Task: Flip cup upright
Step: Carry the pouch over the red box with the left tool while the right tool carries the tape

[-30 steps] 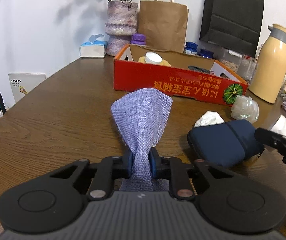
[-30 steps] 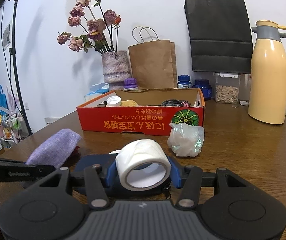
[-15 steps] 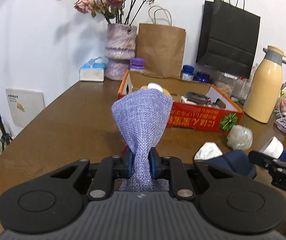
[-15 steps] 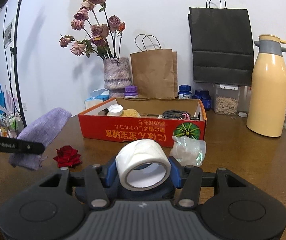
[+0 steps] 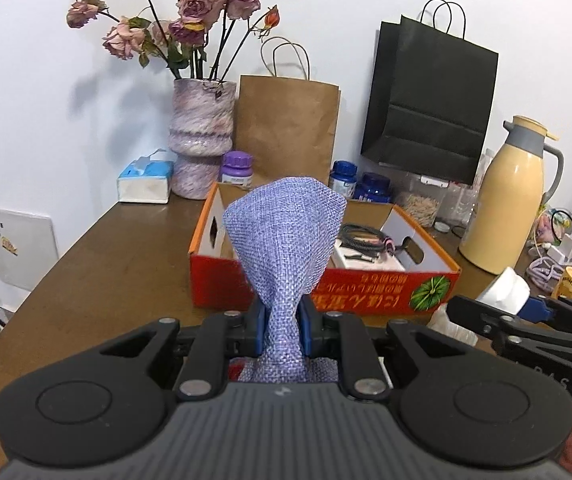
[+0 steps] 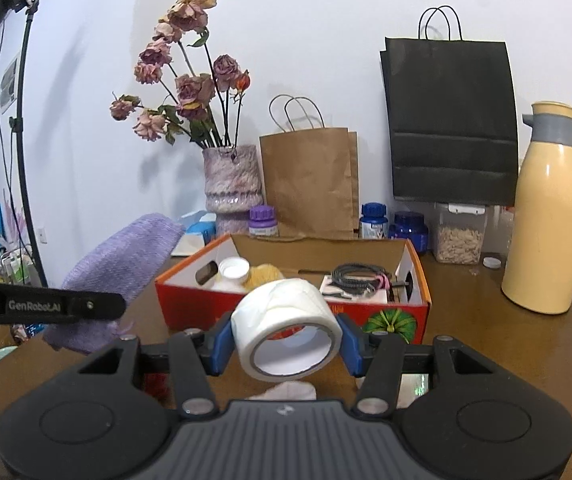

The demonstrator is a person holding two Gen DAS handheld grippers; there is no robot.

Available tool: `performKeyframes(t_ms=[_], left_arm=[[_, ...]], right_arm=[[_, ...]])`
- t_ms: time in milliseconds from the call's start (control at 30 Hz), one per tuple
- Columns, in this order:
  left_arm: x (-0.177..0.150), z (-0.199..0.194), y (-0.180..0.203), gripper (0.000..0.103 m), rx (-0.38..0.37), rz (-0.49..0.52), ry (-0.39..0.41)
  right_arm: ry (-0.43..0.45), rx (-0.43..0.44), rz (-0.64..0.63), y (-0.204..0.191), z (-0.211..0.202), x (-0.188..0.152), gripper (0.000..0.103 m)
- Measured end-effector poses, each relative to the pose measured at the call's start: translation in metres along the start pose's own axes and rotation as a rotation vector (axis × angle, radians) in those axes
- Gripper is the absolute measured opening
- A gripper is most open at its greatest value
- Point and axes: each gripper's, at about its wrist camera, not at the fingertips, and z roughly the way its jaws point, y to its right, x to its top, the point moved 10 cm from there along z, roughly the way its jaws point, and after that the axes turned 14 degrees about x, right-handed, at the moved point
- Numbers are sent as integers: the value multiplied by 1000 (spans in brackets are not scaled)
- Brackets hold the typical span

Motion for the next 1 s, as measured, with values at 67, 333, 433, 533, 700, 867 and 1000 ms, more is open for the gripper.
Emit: performKeyframes(t_ms=[67, 333, 433, 533, 700, 867, 1000], left_arm=[[6, 4, 1, 17, -2, -6, 4], [23, 22, 8, 17, -6, -24, 12], [31, 30, 13, 17, -5, -30, 19], [39, 37, 18, 17, -5, -36, 27], [52, 51, 26, 17, 1, -44, 39], [63, 70, 33, 17, 4, -52, 37], [68, 87, 39, 17, 9, -55, 30]], right_arm=[[5, -7, -1, 1, 6, 7, 52], [16, -35, 8, 12, 30, 27, 52], [19, -45, 10, 17, 38, 35, 52], [23, -58, 6, 22, 47, 44, 52], [19, -82, 13, 35, 63, 56, 52], [0, -96, 16, 50, 84, 64, 52], [-15, -113, 16, 61, 101, 68, 52]])
